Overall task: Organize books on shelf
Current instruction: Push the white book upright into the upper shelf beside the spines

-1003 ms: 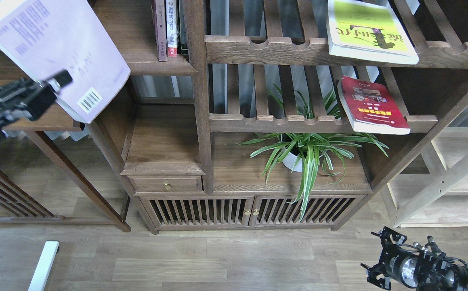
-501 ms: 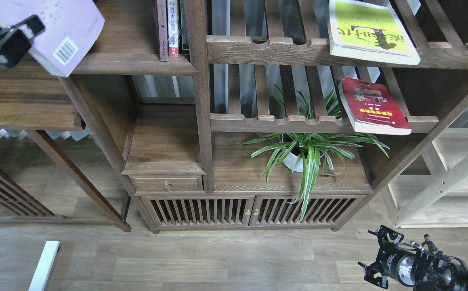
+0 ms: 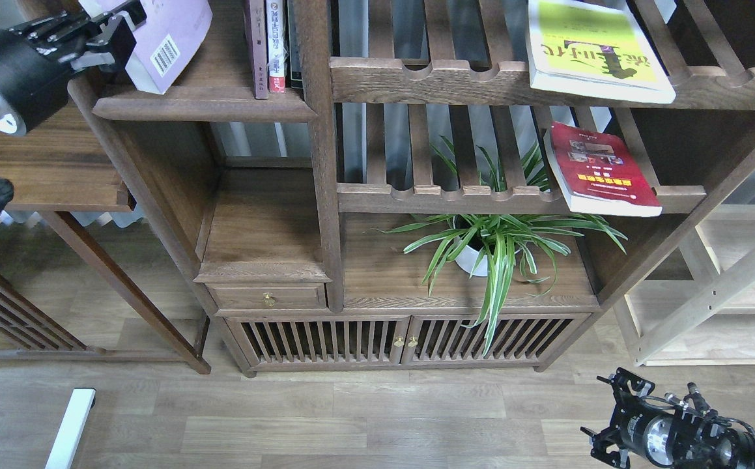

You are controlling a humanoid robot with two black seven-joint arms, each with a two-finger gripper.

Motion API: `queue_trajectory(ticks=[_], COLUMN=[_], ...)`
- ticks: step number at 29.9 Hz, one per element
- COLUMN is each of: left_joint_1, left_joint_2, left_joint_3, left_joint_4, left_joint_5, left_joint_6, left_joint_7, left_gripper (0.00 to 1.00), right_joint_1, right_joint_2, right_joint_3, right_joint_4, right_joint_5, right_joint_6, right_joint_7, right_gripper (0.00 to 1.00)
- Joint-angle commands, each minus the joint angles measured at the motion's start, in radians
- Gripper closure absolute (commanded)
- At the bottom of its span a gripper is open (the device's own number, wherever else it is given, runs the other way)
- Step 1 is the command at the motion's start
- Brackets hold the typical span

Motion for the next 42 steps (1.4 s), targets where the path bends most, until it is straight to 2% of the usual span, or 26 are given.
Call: queue_trajectory(ticks=[1, 7, 16, 29, 42], left_joint_1=[-0.031, -0.089, -0.125, -0.237, -0.29], left_joint_2=[-0.033, -0.116, -0.232, -0.403, -0.392], left_joint_3=[0.02, 0.071, 0.097, 0.173, 0.269], left_joint_4=[0.016, 0.057, 0.123, 0.243, 0.234], left_joint_5=[0.005, -0.001, -0.052, -0.159, -0.154], left_joint_6=[0.09, 0.231, 0.351, 0.352, 0.352], left_joint_7=[0.007, 0.026, 0.052, 0.081, 0.153], left_gripper=[1.0, 1.0, 1.0, 1.0, 1.0], right_joint_1=[0.0, 0.0, -0.002, -0.011, -0.009], right_joint_2=[0.001, 0.003, 0.001, 0.001, 0.006], right_joint_3=[0.0, 0.0, 0.0, 0.0, 0.0], right_joint_4=[0.0, 0.0, 0.0, 0.0, 0.0], right_joint_5=[0.0, 0.0, 0.001, 0.0, 0.001], right_joint_6=[-0.004, -0.004, -0.007, -0.007, -0.007], right_joint_7=[0.0, 0.0, 0.0, 0.0, 0.0], right_gripper=[0.01, 0.01, 0.01, 0.01, 0.01])
